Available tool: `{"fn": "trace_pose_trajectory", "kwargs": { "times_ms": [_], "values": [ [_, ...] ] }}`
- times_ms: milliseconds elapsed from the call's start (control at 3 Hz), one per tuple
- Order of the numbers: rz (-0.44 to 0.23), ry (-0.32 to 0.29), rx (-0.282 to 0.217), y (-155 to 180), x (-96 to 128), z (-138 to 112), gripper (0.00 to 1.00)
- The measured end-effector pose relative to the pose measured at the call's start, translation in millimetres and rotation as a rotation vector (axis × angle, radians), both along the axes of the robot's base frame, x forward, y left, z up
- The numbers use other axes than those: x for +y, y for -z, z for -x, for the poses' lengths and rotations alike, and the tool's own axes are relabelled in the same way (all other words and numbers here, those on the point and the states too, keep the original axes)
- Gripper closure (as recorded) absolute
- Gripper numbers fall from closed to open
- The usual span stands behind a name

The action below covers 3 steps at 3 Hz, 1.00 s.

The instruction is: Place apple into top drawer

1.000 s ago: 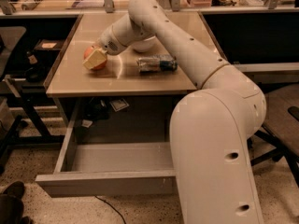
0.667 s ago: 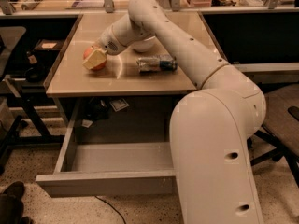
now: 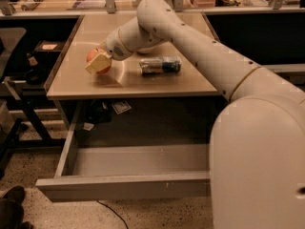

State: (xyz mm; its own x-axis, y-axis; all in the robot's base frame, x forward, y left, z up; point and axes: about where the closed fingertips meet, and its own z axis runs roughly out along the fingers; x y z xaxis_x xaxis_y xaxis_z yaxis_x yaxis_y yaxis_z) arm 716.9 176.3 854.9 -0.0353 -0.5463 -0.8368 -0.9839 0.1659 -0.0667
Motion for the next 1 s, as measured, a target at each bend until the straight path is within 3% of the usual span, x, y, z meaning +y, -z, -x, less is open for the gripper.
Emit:
{"fn": "trace_pose_trajectory", "kwargs": {
  "times_ms": [333,667,1000],
  "values": [
    [-0.013,0.042,-0.015,-6,-12,31,1.0],
    [-0.026,0.083,-0.017,-14,-50,99,1.0],
    [-0.026,0.083,-0.018,-14,-50,99,1.0]
  ]
}}
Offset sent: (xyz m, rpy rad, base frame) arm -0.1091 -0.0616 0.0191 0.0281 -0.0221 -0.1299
